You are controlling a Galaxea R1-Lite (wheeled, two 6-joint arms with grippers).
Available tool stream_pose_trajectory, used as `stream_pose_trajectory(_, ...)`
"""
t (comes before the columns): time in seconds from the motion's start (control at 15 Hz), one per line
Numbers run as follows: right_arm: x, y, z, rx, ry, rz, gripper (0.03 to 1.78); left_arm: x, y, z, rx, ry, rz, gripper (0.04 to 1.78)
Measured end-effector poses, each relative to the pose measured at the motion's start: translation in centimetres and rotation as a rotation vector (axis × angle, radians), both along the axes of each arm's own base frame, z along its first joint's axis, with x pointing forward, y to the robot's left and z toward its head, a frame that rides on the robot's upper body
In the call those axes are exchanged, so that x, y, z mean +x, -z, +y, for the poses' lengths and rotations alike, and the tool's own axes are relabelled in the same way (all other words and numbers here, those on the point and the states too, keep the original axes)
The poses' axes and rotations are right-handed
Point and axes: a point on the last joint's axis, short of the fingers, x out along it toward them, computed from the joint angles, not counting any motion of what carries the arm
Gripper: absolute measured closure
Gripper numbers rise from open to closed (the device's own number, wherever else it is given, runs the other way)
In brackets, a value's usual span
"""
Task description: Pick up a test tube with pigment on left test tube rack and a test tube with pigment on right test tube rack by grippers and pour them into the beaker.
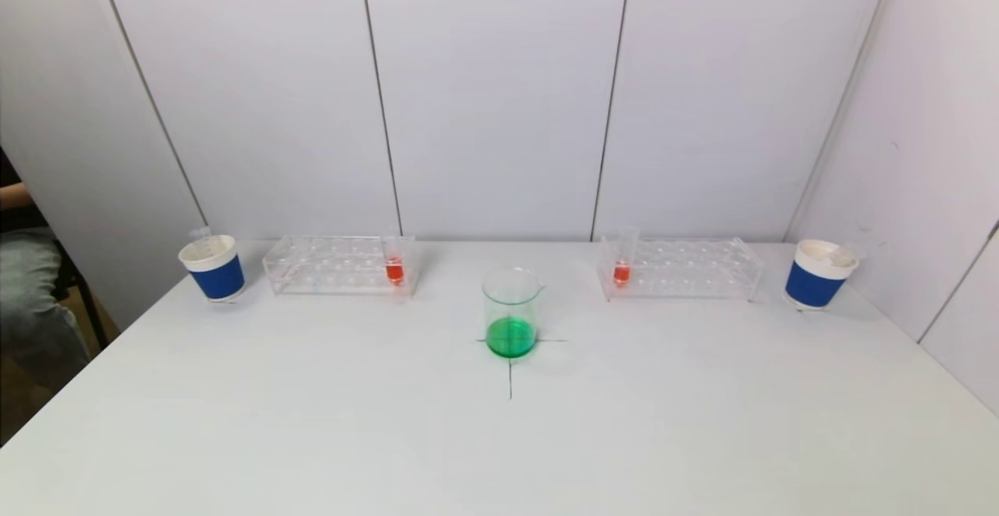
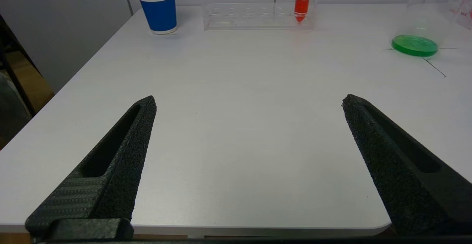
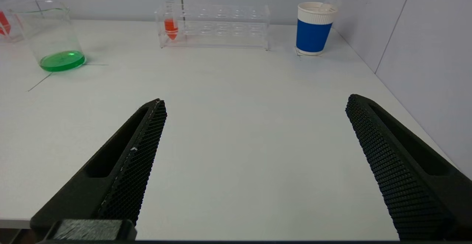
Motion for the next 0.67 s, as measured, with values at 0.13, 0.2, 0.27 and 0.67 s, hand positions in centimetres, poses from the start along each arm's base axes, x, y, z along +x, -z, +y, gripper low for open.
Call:
stream_pose_trajectory(0.13, 0.0, 0.0, 0.0, 0.0, 0.0, 0.0, 0.04, 0.0, 0.0, 0.0, 0.0, 0.0, 0.0, 0.06)
stream_pose_trajectory(0.2, 0.0, 0.0, 0.0, 0.0, 0.0, 0.0, 0.04, 0.0, 0.0, 0.0, 0.0, 0.0, 0.0, 0.06)
stream_pose_trajectory(0.27, 0.0, 0.0, 0.0, 0.0, 0.001, 0.0, 0.04, 0.0, 0.0, 0.0, -0.001, 0.0, 0.0, 0.06)
stream_pose_trajectory(0.67, 0.0, -0.01, 0.0, 0.0, 0.0, -0.001, 0.04, 0.0, 0.0, 0.0, 0.0, 0.0, 0.0, 0.06)
